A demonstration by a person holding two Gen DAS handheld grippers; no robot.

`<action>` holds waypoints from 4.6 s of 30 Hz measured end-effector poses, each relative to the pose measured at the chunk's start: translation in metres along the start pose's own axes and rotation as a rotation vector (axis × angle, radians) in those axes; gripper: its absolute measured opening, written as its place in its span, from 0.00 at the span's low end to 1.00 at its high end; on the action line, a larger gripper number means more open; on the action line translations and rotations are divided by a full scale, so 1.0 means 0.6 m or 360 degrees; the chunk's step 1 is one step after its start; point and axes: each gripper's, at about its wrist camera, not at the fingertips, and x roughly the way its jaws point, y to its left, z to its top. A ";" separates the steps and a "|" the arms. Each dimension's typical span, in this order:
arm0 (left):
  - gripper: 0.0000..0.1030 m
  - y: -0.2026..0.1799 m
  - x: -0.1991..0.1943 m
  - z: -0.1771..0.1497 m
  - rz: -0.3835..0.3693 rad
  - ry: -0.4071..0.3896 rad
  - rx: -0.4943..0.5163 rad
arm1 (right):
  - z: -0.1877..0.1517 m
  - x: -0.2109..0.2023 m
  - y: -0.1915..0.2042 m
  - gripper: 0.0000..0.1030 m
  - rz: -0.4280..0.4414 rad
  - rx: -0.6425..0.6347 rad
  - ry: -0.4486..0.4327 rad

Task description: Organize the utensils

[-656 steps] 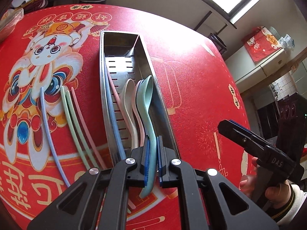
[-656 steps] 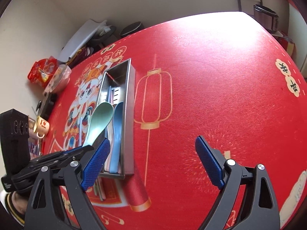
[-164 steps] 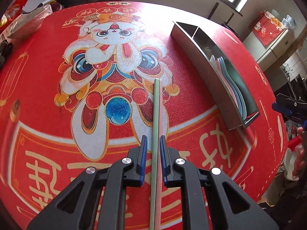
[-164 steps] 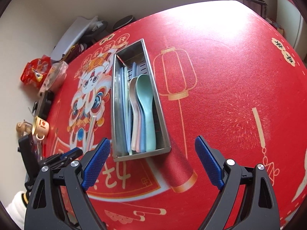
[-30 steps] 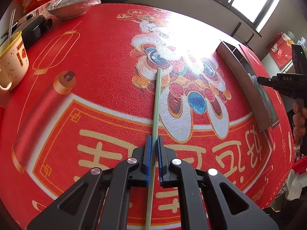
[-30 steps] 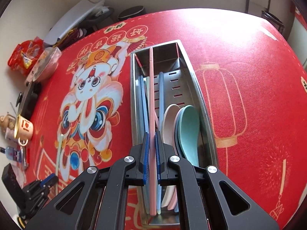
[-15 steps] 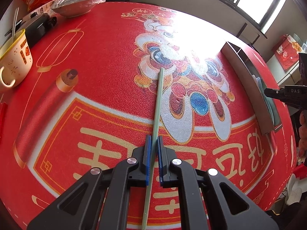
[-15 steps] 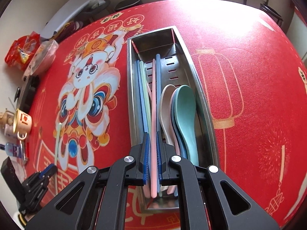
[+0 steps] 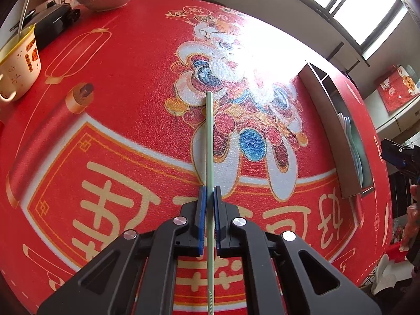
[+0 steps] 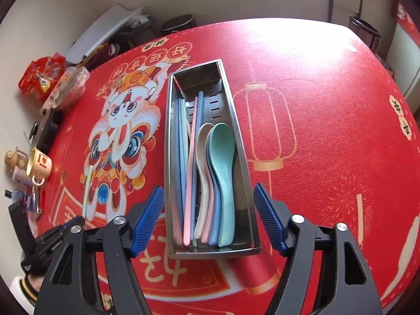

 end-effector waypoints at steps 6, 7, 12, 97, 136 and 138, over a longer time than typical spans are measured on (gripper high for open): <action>0.05 -0.036 -0.015 0.009 -0.0018 -0.0053 -0.0035 | 0.002 -0.010 -0.025 0.83 0.0028 -0.0010 -0.0028; 0.05 -0.044 -0.016 0.010 -0.0018 -0.0059 -0.0033 | 0.004 -0.011 -0.029 0.83 0.0037 -0.0014 -0.0026; 0.05 -0.074 0.001 0.004 0.0005 -0.0005 -0.0059 | 0.005 -0.016 -0.060 0.83 0.0080 -0.0012 -0.0019; 0.74 -0.426 -0.116 0.203 -0.0065 -0.0486 0.0542 | 0.033 -0.241 -0.212 0.83 -0.0279 0.0284 -0.0507; 0.94 -0.404 -0.309 0.157 -0.0200 -0.0901 0.0839 | -0.029 -0.418 -0.036 0.83 -0.0837 0.0286 -0.1003; 0.94 -0.404 -0.311 0.156 -0.0202 -0.0904 0.0836 | -0.030 -0.418 -0.038 0.83 -0.0845 0.0294 -0.1006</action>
